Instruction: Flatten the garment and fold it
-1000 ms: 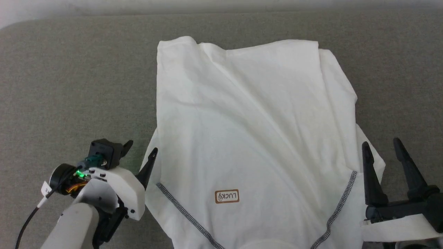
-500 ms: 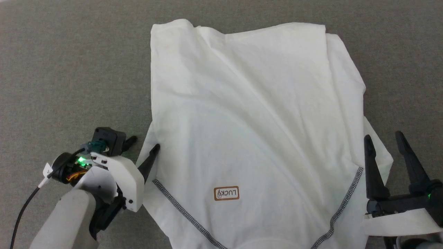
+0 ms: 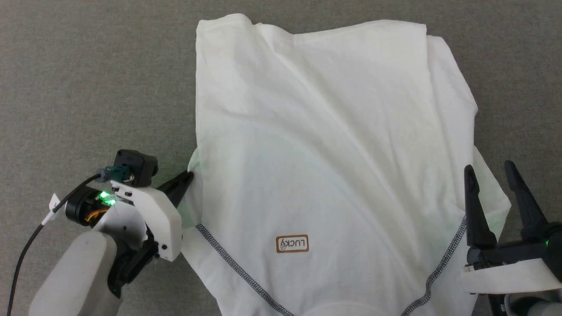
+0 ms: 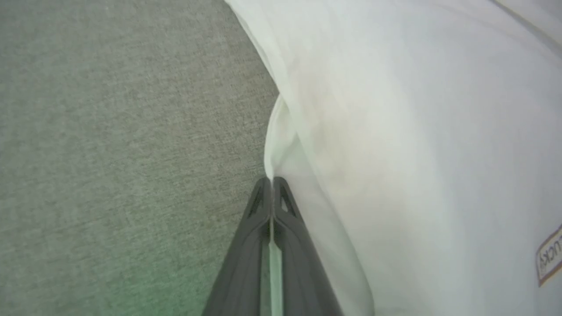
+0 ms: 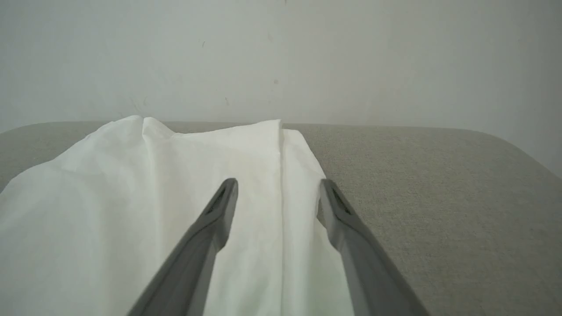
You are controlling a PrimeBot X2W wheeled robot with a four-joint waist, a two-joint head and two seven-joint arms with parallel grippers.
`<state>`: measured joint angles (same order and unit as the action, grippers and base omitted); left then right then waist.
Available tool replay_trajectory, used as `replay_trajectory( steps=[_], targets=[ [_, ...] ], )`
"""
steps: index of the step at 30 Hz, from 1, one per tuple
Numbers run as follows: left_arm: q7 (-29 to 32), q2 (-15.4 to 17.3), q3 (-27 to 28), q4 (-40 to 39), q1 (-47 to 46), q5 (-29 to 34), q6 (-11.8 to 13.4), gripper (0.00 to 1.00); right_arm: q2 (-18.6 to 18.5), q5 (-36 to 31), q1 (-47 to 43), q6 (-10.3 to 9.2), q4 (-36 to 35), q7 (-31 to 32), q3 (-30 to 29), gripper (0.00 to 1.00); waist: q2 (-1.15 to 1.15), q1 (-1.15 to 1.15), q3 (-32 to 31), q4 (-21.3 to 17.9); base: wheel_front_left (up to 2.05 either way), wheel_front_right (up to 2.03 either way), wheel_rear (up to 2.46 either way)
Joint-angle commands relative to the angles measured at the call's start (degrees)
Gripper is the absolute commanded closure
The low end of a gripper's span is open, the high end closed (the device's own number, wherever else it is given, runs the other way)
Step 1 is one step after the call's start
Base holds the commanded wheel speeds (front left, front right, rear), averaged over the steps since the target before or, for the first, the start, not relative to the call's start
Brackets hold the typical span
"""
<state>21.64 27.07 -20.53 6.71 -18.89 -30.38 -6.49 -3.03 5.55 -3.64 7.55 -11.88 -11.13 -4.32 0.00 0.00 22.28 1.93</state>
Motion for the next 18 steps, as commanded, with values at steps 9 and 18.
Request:
replay_trajectory(
  steps=[9,18],
  targets=[
    [-3.5,-0.2,-1.2,0.4,0.2,-2.7,-0.8,1.00,0.1,0.1,1.3,-0.06,1.0,0.1,-0.3,0.00,0.00,0.00,-0.9,0.5,0.00,0.00,0.00],
    [-10.3,0.7,5.6,-3.9,4.9,-4.7,3.8,1.00,0.1,0.8,0.2,-0.06,2.4,-0.1,-0.5,0.00,0.00,0.00,-4.1,1.4,0.00,0.00,0.00]
  ],
)
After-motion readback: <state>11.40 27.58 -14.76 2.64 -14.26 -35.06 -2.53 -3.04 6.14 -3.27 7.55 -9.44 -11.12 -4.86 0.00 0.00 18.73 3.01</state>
